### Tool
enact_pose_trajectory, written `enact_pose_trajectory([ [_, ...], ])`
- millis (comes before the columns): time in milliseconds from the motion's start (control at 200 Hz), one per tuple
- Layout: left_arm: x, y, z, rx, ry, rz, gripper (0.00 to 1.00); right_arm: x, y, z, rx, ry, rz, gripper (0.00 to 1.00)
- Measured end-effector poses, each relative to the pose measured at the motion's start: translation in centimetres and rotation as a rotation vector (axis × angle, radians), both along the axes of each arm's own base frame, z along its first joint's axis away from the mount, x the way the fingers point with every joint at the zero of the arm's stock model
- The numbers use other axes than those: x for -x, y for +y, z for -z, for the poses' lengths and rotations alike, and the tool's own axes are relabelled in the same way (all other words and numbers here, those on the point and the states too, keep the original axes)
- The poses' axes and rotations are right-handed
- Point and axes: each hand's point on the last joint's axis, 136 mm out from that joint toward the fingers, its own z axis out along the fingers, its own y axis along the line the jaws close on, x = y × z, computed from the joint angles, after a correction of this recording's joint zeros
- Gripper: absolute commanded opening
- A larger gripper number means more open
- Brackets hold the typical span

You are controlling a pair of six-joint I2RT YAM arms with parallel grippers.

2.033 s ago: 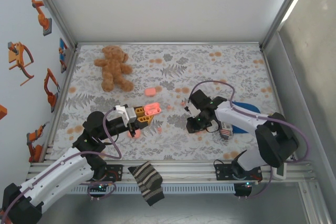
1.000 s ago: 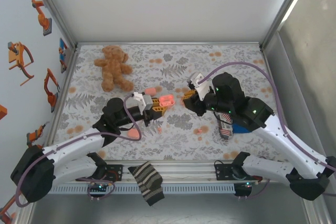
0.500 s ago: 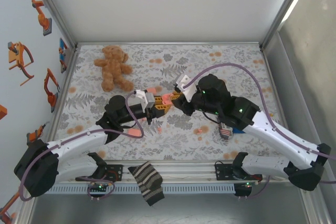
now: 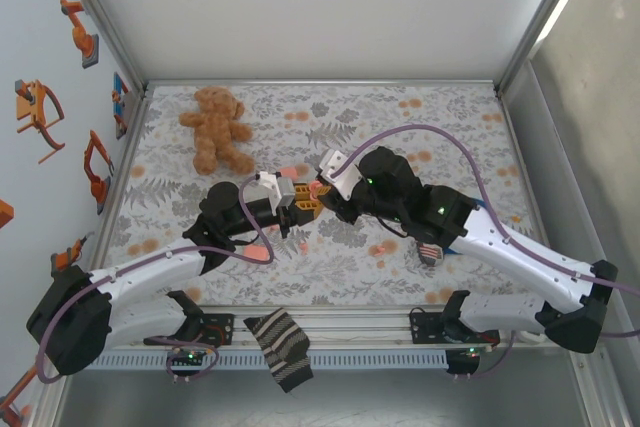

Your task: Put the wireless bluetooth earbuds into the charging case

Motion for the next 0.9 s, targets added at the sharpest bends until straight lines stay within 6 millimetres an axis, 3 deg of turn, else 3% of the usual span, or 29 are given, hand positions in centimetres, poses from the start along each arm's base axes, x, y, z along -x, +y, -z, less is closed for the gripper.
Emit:
enact_pose_trajectory([
  [901,0.1,0.0,0.1,-0.005,0.013,0.003,0.0,-0.3,0.4,1.0,0.054,-0.034,0.021,0.23],
])
